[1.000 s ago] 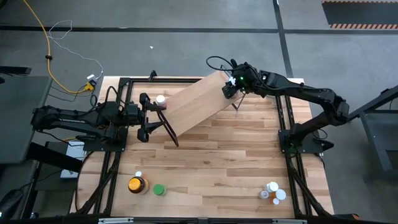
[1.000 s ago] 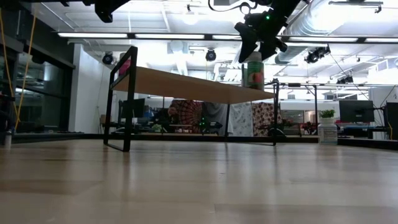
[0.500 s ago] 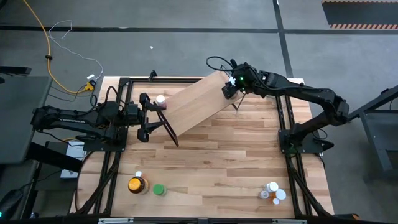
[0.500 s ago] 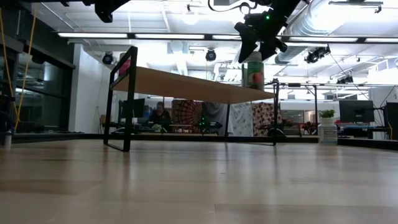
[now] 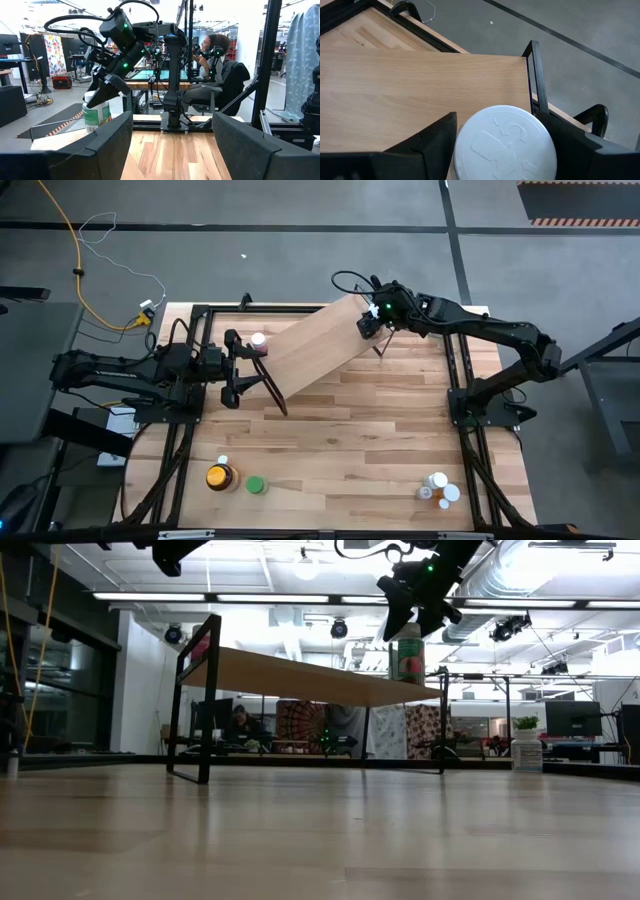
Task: Pick and place medicine bottles onto shelf by color
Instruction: Put the green medicine bottle on the shelf, then put the top blue medicine bottle on the shelf
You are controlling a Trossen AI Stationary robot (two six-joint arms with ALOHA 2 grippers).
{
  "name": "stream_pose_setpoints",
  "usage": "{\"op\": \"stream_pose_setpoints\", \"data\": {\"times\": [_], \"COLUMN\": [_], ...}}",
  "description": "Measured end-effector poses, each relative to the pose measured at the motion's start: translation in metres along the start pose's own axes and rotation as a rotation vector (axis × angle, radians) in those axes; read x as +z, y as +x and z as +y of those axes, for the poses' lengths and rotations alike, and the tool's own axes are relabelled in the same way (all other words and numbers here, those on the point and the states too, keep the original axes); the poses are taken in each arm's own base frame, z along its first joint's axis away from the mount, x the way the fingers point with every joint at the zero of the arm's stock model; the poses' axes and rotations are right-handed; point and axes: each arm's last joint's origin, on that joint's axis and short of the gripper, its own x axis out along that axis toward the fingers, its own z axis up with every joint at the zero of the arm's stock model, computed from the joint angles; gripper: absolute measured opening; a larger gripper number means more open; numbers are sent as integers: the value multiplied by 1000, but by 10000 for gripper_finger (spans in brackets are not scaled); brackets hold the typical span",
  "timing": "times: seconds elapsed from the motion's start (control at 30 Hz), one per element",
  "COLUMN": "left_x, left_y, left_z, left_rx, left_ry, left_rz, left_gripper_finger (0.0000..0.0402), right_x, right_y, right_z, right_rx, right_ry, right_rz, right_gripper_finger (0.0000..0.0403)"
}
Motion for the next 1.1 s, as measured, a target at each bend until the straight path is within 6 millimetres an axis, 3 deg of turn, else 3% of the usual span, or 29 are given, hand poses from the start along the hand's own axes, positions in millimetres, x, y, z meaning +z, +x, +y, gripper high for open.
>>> {"op": "stream_pose_setpoints", "data": {"times": [0.17,0.47,0.73,0.87,1.1], "left_x": [0,0,-1,-1,-1], "left_y": [0,0,0,0,0], "left_z": [0,0,0,0,0], "left_rx": [0,0,0,0,0], "left_ry": [0,0,1,1,-18], "left_rz": [0,0,7,14,14], "left_gripper_finger": [261,261,261,261,261], "right_x": [0,3,22,6,-48], "right_y": [0,-3,-48,-71,-90], "right_z": [0,-1,-8,-10,-21], "right_rx": [-12,-41,11,51,97], "right_ry": [-23,-52,-106,-121,-68], "right_rz": [-4,-12,-125,-150,-154], "right_gripper_finger": [284,392,390,390,390]}}
